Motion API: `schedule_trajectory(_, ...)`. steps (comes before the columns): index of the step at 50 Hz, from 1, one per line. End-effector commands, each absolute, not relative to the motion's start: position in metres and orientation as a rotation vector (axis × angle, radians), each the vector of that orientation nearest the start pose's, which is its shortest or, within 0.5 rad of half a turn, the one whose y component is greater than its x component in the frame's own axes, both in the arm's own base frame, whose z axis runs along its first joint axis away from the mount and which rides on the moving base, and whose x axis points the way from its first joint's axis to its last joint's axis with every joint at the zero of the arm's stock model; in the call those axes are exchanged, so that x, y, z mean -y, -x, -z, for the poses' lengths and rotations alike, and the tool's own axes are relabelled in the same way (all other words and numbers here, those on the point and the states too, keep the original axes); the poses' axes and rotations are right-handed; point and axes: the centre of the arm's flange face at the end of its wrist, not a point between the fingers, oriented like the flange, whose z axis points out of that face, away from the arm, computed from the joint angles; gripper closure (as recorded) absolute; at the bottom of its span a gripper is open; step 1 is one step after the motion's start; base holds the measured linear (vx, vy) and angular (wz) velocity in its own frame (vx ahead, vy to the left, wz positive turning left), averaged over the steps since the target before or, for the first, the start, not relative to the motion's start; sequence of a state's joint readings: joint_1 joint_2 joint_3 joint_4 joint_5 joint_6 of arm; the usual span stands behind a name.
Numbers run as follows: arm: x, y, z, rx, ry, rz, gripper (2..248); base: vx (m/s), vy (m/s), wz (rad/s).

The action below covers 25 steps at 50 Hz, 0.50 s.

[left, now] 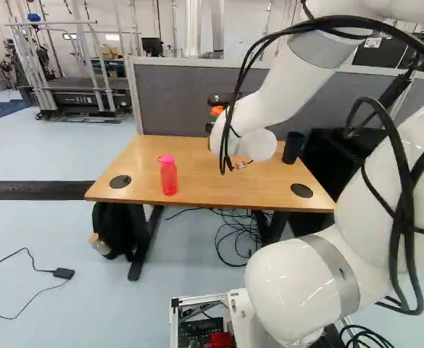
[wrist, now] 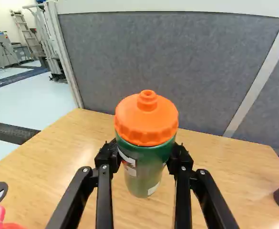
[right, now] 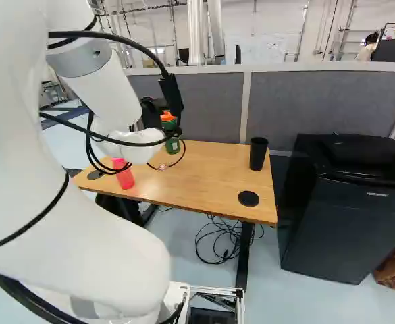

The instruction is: Pick up the green bottle from the table

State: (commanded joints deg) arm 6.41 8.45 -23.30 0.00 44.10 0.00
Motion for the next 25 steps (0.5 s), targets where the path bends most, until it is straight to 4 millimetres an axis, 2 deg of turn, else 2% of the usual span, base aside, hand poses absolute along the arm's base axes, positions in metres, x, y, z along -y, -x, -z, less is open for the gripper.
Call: schedule_trajectory(25, -0.030, -0.354, -0.425, 0.103, 2.456, 1.873, 238, 0.000, 0.000, 0.000)
